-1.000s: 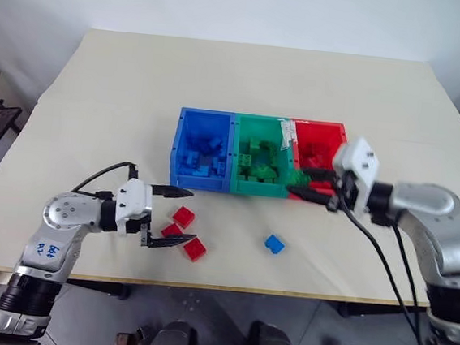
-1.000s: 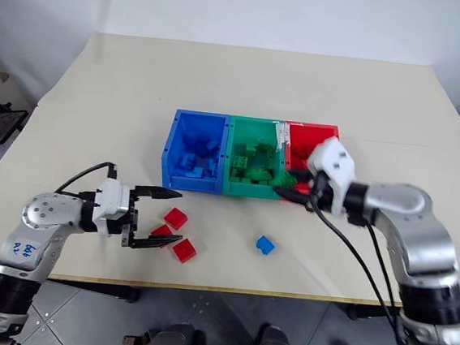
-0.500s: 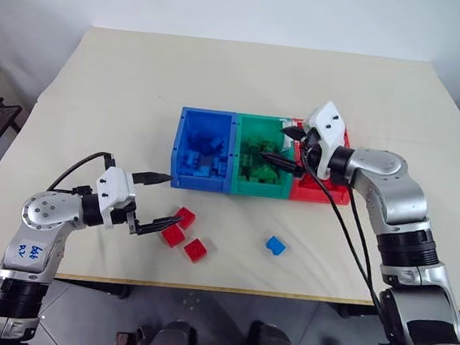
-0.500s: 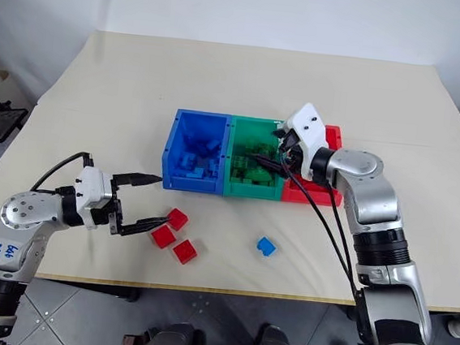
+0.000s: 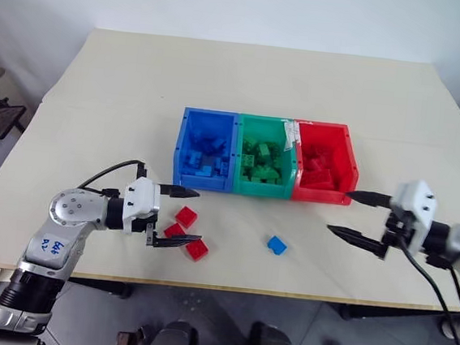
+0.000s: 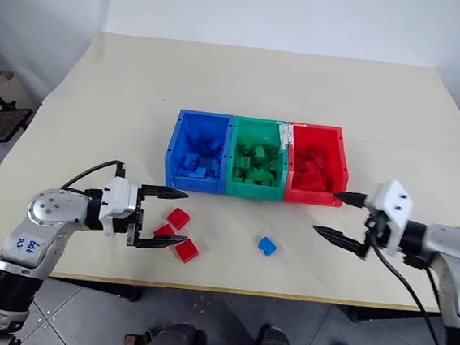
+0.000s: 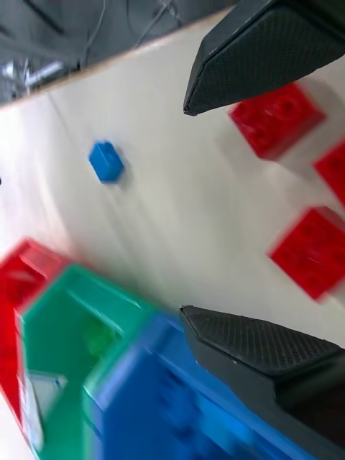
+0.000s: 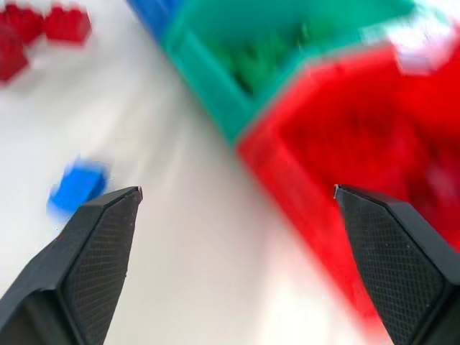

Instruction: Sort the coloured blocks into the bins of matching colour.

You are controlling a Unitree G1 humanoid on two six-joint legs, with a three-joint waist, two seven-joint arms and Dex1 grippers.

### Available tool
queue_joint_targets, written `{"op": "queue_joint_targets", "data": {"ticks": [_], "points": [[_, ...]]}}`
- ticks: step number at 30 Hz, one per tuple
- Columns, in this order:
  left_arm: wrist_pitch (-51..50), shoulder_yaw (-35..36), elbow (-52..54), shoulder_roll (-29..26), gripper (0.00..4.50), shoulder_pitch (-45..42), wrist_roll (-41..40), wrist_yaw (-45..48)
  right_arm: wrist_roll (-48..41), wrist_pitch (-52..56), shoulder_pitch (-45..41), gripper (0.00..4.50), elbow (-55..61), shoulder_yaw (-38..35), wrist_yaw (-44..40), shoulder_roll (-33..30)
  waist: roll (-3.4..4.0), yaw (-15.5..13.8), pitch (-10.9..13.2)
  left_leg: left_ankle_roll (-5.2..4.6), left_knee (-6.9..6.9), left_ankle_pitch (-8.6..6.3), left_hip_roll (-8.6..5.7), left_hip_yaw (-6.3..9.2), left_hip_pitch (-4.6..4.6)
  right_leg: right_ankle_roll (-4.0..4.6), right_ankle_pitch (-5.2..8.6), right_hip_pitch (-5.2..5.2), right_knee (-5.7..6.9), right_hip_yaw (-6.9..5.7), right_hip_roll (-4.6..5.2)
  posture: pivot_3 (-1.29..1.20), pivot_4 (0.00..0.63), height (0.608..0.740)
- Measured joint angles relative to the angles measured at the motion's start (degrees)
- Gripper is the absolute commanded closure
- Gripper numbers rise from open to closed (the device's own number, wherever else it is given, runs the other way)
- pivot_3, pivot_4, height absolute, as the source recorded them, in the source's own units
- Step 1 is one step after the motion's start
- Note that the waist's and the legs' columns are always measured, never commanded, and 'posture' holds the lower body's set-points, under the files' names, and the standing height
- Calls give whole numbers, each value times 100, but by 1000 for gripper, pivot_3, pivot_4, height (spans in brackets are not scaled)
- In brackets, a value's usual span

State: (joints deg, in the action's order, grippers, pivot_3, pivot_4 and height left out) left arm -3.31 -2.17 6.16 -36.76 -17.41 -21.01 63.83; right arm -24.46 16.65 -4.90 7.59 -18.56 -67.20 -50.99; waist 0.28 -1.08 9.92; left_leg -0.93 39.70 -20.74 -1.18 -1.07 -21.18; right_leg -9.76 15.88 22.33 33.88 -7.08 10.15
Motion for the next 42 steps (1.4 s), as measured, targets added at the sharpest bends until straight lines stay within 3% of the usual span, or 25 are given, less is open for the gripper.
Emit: {"op": "queue_joint_targets", "data": {"ticks": [3,7,10,19,25,35,42], "points": [[4,-133,5,163,0,-87,4,7,62,-377,700,39,-41,-381,-250,-135,-1,-30,0,-5,6,-3,0,-6,2,0,0,-3,-1,6,0,0,150,740],[21,-283,4,249,0,-182,60,6,177,-623,706,39,-139,-360,-234,-134,0,-10,0,-8,14,-4,3,-17,6,0,0,-2,0,17,-1,0,150,740],[44,-259,-1,211,0,-166,91,-2,177,-421,318,39,45,95,-128,-132,0,5,0,-8,15,-5,5,-17,5,0,0,1,0,19,-1,0,150,740],[6,300,19,-320,0,447,-22,60,-3,2216,-1183,39,1448,1910,610,-127,-1,-52,1,-12,28,-10,-1,44,-11,0,0,1,-2,11,5,0,150,740],[-115,501,78,-514,0,737,-170,159,340,2673,-1345,39,1555,2906,1118,200,-1,-45,1,-10,27,-13,-3,42,-11,0,0,3,0,9,5,0,150,740],[-119,508,229,-516,0,767,-167,134,623,2411,-1201,3502,1438,3041,1495,522,-1,-27,1,-10,26,-13,-2,24,-9,0,0,3,1,7,4,0,150,740],[-90,581,204,-491,0,744,-158,2,515,1932,-1487,3646,1156,2920,1189,612,-1,-15,1,-10,25,-13,1,14,-8,0,0,3,0,7,1,0,150,740]]}}
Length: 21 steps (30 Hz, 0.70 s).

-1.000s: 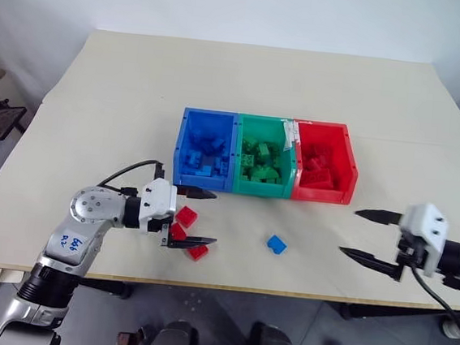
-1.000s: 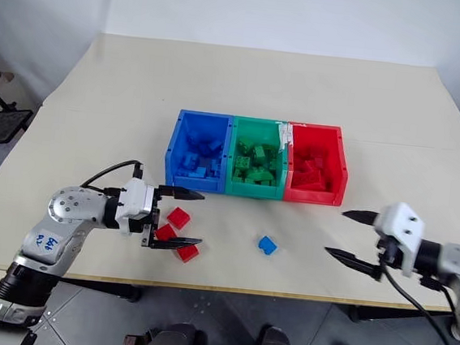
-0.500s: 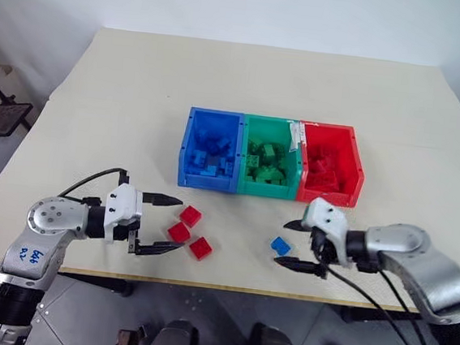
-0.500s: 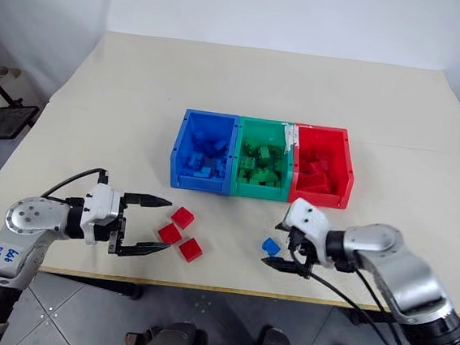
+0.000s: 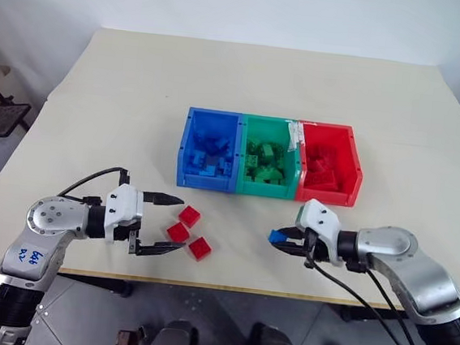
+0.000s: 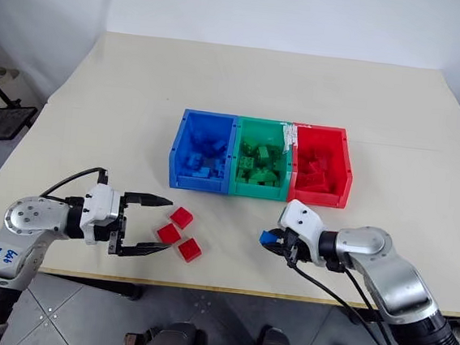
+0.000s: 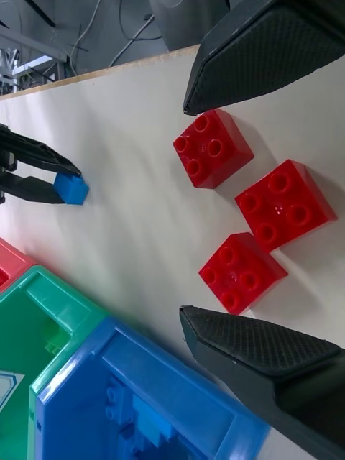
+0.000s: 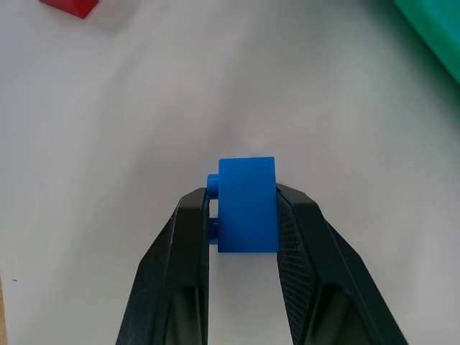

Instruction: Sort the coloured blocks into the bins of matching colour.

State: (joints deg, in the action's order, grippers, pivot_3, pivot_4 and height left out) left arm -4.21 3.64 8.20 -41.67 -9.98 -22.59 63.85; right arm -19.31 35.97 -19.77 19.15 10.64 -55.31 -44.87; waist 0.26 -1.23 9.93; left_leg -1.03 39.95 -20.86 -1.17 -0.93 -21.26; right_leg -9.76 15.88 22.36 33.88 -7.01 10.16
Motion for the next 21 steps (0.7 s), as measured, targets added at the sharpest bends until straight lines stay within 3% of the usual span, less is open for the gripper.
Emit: {"op": "queue_joint_targets", "data": {"ticks": [3,8,14,21], "points": [[-11,145,-10,89,0,4,-21,-232,-167,-35,-708,3646,-254,-63,3,489,0,39,0,2,-2,-1,4,4,2,0,0,2,1,3,-4,0,150,740],[13,717,-61,248,0,451,-53,-752,118,-275,-2744,3646,-1840,-96,913,2032,1,266,0,9,-23,-3,9,31,12,0,0,17,14,5,-9,0,150,740],[7,1011,-1,249,0,950,-54,-1010,711,-998,-3601,3646,-3320,192,1123,2700,2,283,-1,17,-35,-11,1,48,5,0,0,10,38,-29,-7,0,150,740],[1,1062,107,260,0,984,-54,-1172,915,-1477,-3722,1367,-4066,250,1024,3017,3,334,0,18,-34,-10,10,41,10,0,0,12,33,-33,-10,0,150,740]]}}
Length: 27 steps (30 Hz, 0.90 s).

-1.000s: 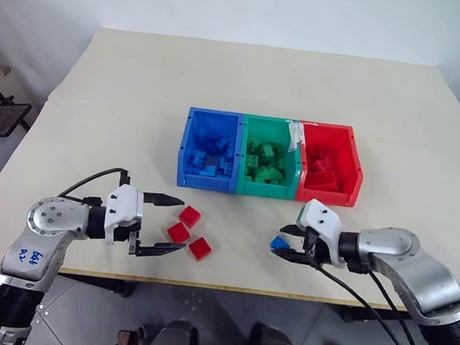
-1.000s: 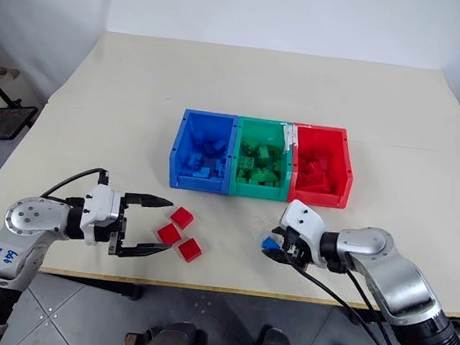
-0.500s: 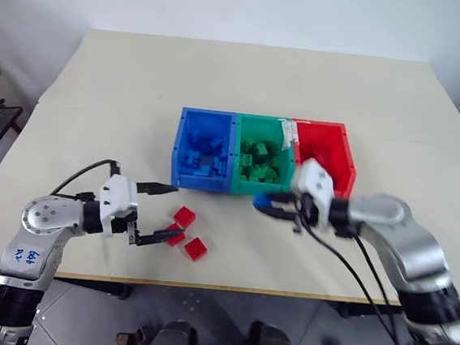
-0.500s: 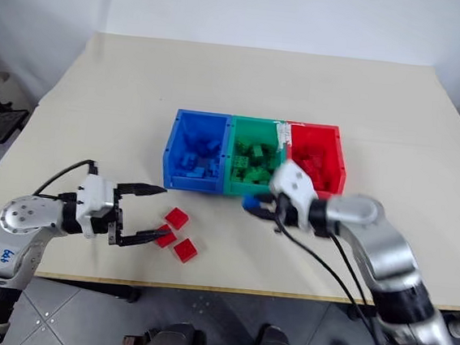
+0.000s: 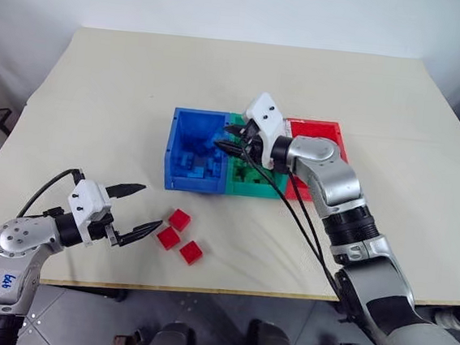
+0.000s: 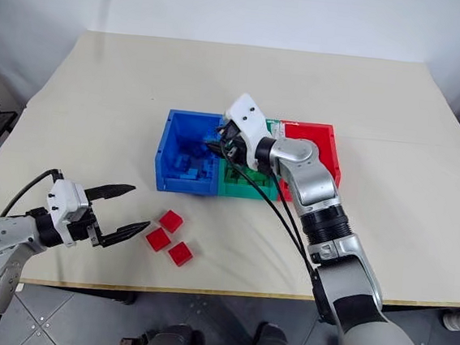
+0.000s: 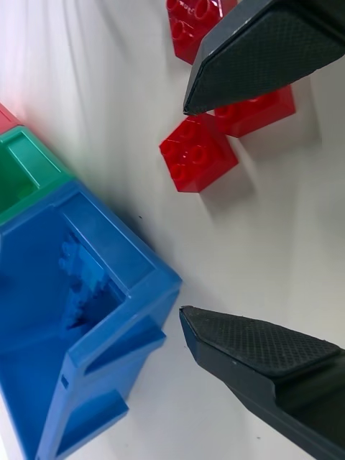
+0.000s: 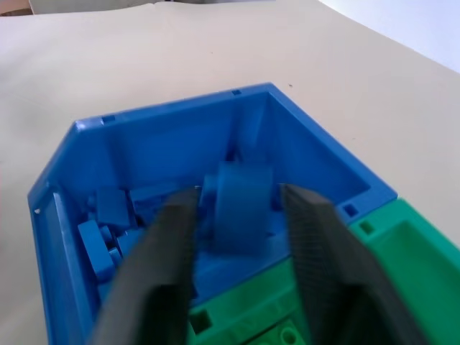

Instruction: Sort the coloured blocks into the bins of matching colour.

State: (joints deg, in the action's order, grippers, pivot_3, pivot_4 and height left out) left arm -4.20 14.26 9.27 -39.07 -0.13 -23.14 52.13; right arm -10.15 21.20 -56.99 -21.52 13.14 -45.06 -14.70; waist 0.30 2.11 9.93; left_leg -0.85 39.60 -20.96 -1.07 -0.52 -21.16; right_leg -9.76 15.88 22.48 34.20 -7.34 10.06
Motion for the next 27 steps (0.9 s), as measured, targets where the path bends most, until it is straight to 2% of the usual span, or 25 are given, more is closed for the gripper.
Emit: {"op": "queue_joint_targets", "data": {"ticks": [4,7,11,13,18,21,27], "points": [[-23,-72,31,0,0,-95,-1,6,-28,-15,75,72,185,-51,-147,-92,0,-16,0,0,2,0,0,0,-1,0,0,-1,0,0,0,0,150,740],[-46,-211,10,1,0,-308,1,58,-203,-92,568,27,824,-228,-493,-503,0,-69,0,-1,9,-1,-5,9,-4,0,0,-9,1,0,0,0,150,740],[-111,-425,-74,6,0,-644,-7,179,-528,-287,1692,27,1767,-666,-1136,-1422,-1,-99,0,-2,8,-1,-9,-1,-7,0,0,-14,-15,-3,3,0,150,740],[-220,-537,-87,4,0,-773,-16,262,-858,-559,2626,27,2276,-1120,-1631,-1957,-1,-122,0,-3,3,-2,-6,-15,-5,0,0,-13,-26,-6,3,0,150,740],[-151,-617,-323,-102,0,-901,11,495,-1482,-1049,4151,27,2867,-2151,-2349,-2661,0,-68,1,-3,3,-2,6,-62,7,0,0,-11,-34,-2,3,0,150,740],[21,-423,-839,-357,0,-895,1,794,-1612,-1390,4870,27,2911,-2670,-2542,-2796,0,-57,1,-4,4,-2,13,-77,15,0,0,-10,-33,4,0,0,150,740],[306,-342,-1160,-756,0,-909,-11,1533,-1931,-1690,5667,27,3079,-2968,-2968,-2952,0,-166,1,-13,17,-7,11,-83,11,0,0,-10,-35,10,4,0,150,740]]}}
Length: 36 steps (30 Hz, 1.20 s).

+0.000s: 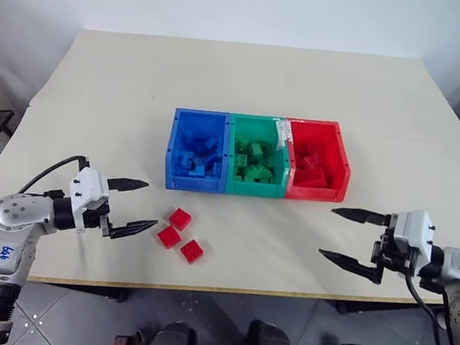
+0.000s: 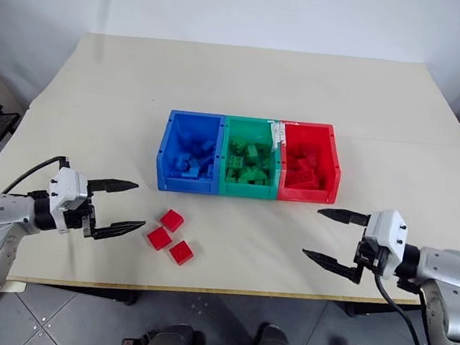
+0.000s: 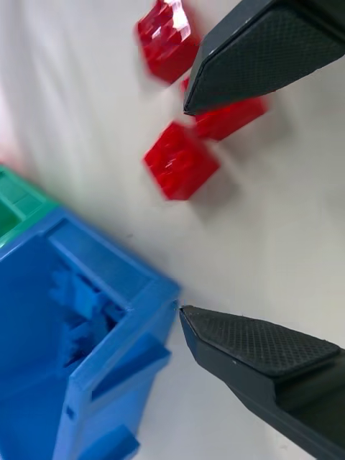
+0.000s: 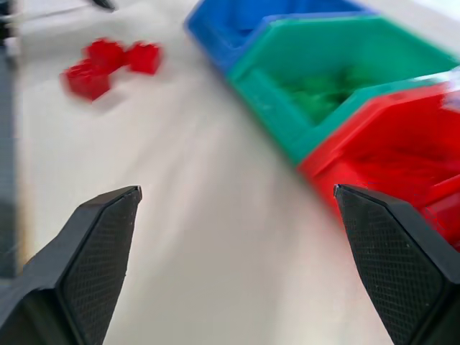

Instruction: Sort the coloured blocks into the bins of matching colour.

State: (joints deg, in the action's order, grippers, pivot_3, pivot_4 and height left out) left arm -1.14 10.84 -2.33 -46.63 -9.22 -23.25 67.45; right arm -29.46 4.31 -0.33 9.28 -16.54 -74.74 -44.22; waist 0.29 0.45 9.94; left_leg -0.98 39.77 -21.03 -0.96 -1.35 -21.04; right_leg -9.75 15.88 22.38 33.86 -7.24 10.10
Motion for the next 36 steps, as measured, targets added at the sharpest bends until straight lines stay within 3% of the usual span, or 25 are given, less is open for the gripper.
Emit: {"op": "queue_joint_targets", "data": {"ticks": [5,10,18,22,26,33,36], "points": [[120,-448,446,-499,0,11,15,969,-358,113,383,27,733,-13,-46,-33,0,-115,0,-4,18,-3,0,1,-4,0,0,-5,0,3,1,0,150,740],[-157,-1288,1115,-559,0,-662,343,1158,-391,187,727,27,1111,49,-165,-185,0,-223,0,-9,30,-6,-6,-3,-5,1,-1,-11,-1,8,2,0,150,740],[-364,-2774,1220,-65,0,-1786,1593,959,-392,232,908,27,1179,54,-172,-290,-1,-201,1,-9,26,-6,-6,-6,-6,1,-1,-7,0,6,0,0,150,740],[-229,-3220,609,203,0,-2287,2315,780,-267,112,972,27,1206,72,-170,-290,-2,-211,1,-11,30,-6,-6,-9,-9,1,-1,-7,-2,7,-1,0,150,740],[-195,-3283,552,326,872,-2380,2397,771,-128,-61,1197,0,1218,57,-170,-290,-2,-231,2,-16,31,-8,-7,-7,-10,0,-1,-8,-2,7,1,0,150,740],[-516,-3258,570,608,2987,-2370,2128,780,2,-215,1399,0,1195,-33,-36,-290,-3,-238,2,-16,37,-8,-6,-7,-10,0,-1,-10,-1,7,1,0,150,740],[-644,-3172,616,778,3054,-2397,1892,779,38,-292,1510,0,1153,-128,71,-281,-3,-240,2,-16,36,-8,-6,-7,-10,0,-1,-9,-1,7,1,0,150,740]]}}
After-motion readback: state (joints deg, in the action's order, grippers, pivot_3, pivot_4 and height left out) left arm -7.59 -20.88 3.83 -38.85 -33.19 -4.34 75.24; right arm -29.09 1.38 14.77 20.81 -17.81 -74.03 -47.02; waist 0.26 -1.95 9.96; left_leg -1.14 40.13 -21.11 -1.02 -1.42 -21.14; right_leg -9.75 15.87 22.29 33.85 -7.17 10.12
